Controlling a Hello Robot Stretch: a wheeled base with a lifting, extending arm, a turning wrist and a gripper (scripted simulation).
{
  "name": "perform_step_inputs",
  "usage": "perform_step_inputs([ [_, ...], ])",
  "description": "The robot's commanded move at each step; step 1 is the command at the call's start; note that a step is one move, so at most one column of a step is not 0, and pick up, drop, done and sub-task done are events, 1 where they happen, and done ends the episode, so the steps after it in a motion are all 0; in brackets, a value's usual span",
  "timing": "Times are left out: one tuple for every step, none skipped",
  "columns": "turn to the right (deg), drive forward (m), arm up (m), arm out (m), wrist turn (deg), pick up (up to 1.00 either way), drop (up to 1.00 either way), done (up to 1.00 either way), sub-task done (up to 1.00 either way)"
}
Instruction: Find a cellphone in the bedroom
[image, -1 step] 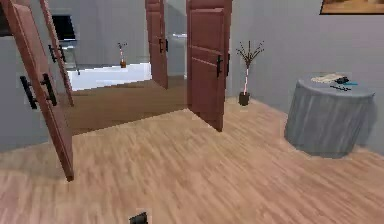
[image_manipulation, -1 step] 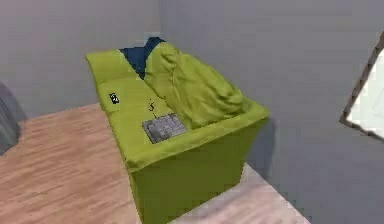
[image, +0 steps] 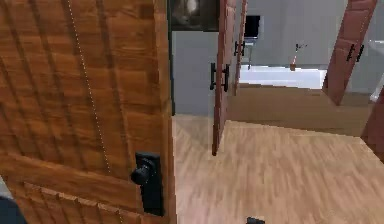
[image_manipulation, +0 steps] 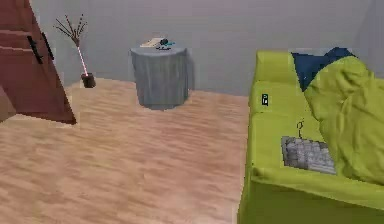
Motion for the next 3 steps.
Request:
perform_step_inputs([
  [-45.0,0.0,0.0,0.0,0.0,0.0,0.0,0.0,0.0],
  [-27.0,0.0,0.0,0.0,0.0,0.0,0.0,0.0,0.0],
  [0.0,0.95,0.0,0.0,0.0,0.0,0.0,0.0,0.0],
])
